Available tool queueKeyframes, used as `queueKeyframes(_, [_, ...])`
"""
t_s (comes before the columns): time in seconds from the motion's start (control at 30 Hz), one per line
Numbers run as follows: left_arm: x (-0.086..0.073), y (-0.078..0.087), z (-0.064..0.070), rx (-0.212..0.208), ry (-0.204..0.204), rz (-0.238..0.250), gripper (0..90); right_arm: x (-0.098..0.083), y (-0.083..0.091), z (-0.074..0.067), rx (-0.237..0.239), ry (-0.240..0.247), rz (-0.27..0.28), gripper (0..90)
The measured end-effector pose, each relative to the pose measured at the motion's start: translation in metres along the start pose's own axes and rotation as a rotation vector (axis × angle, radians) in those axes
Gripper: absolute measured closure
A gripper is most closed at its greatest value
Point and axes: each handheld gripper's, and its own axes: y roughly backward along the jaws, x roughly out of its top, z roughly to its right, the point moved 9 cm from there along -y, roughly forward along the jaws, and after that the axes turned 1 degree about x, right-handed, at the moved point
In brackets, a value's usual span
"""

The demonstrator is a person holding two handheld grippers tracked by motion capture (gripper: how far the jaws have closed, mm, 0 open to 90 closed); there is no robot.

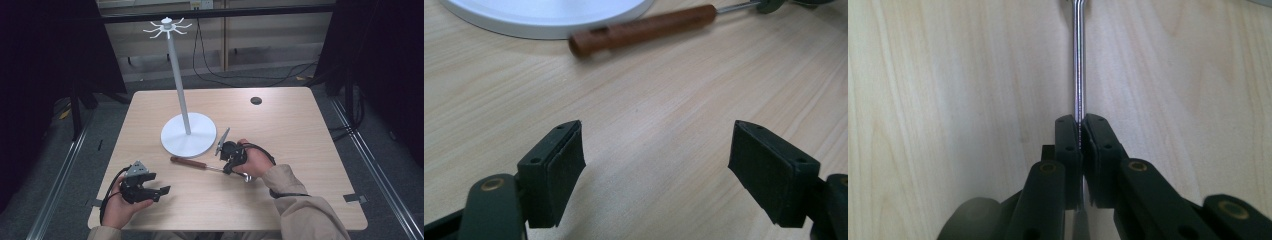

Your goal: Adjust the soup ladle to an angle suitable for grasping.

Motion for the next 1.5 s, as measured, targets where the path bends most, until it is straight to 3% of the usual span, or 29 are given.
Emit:
queueKeyframes(0.1, [0.001,0.0,0.0,0.001,0.009,0.01,21.9,-0.002,0.001,-0.005,0.0,0.014,-0.024,86.1])
queueKeyframes(0.2, [0.003,0.0,0.0,0.004,0.008,0.015,21.9,-0.003,0.002,-0.008,-0.018,-0.014,-0.01,86.1])
queueKeyframes(0.27, [0.003,0.0,0.001,-0.002,0.011,0.019,22.0,-0.002,0.008,-0.012,-0.002,-0.015,0.067,86.1])
queueKeyframes(0.33, [0.004,-0.001,0.001,-0.004,0.013,0.021,22.0,-0.002,0.01,-0.013,0.001,-0.018,0.076,86.1])
queueKeyframes(0.37, [0.004,-0.001,0.001,0.0,0.011,0.02,22.0,0.0,0.016,-0.014,-0.001,-0.028,0.133,86.1])
queueKeyframes(0.43, [0.005,-0.002,0.002,-0.005,0.009,0.022,22.0,0.0,0.019,-0.016,0.013,-0.037,0.15,86.1])
queueKeyframes(0.47, [0.005,-0.002,0.003,-0.009,0.014,0.023,22.0,0.002,0.026,-0.017,0.016,-0.04,0.2,86.1])
queueKeyframes(0.53, [0.008,-0.003,0.004,-0.016,0.009,0.031,22.0,0.003,0.029,-0.019,0.023,-0.049,0.223,86.1])
queueKeyframes(0.63, [0.011,-0.003,0.006,-0.018,0.023,0.047,21.9,0.009,0.042,-0.022,0.025,-0.063,0.34,86.1])
queueKeyframes(0.7, [0.013,-0.003,0.007,-0.029,0.024,0.055,21.9,0.009,0.044,-0.023,0.028,-0.07,0.355,86.1])
queueKeyframes(0.87, [0.026,-0.001,0.012,-0.047,0.038,0.117,21.5,0.011,0.054,-0.026,0.027,-0.114,0.487,86.0])
queueKeyframes(0.97, [0.035,0.0,0.015,-0.059,0.046,0.156,21.5,0.013,0.057,-0.027,0.021,-0.121,0.538,86.1])
queueKeyframes(1.3, [0.073,0.004,0.031,-0.114,0.104,0.326,22.0,0.022,0.061,-0.037,0.007,-0.139,0.642,86.0])
queueKeyframes(1.5, [0.086,0.001,0.047,-0.155,0.112,0.377,25.3,0.027,0.062,-0.043,0.001,-0.165,0.713,86.1])
